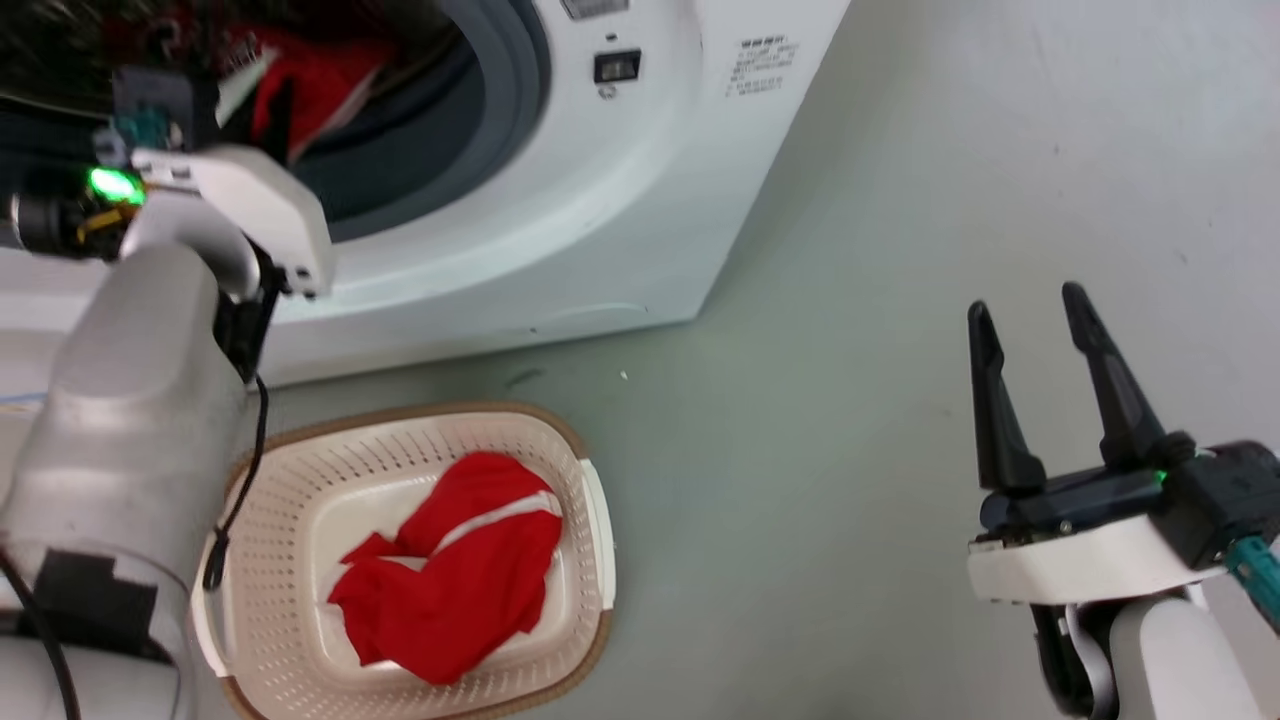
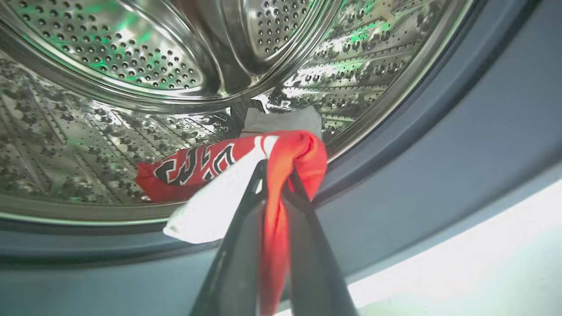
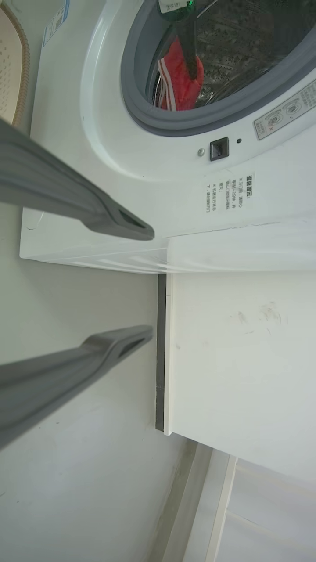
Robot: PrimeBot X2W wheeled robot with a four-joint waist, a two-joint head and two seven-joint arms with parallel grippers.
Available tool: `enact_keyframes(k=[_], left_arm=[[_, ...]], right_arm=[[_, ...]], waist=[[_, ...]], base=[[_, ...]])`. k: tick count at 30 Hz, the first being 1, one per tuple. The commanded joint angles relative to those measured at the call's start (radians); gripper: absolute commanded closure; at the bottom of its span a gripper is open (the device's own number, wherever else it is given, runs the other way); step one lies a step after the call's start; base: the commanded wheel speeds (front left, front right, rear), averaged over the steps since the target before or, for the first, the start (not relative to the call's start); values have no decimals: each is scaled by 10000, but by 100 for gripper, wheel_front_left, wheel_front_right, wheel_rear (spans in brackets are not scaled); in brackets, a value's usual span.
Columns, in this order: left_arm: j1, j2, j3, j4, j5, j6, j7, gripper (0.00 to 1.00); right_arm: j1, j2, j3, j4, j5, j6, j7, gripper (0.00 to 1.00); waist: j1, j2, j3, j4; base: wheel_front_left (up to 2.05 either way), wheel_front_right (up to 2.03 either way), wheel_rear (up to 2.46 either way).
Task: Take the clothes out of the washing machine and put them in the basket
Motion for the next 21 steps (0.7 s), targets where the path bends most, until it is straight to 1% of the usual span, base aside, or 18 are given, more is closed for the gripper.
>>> enact_keyframes(k=[1,2,7,10,15,21], left_arm=[[444,43,-18,-252,-187,0,-174,100],[444,43,-18,-252,-187,0,-174,100],[1828,1,-242,-1090,-361,1,-334,100],[2672,-60,-206,-1723,-437,21,-366,100],[4255,2,-164,-3167,-344,275,-375,100],[6108,215,-176,-4930,-412,748,-355,100]], right_arm=[[249,13,36,59,-64,-7,-24,0],[249,13,36,59,-64,-7,-24,0],[721,13,50,153,-247,-7,-24,0],[951,15,55,217,-317,-8,-24,0],[1246,15,82,290,-344,-7,-24,0],[1583,15,139,384,-380,-7,-24,0]], waist=[[1,-1,-779,343],[1,-1,-779,343],[1,-1,-1543,607],[1,-1,-1942,748],[1,-1,-2530,863],[1,-1,-3090,920]], base=[[0,0,0],[0,0,0],[0,0,0],[0,0,0],[0,0,0],[0,0,0]])
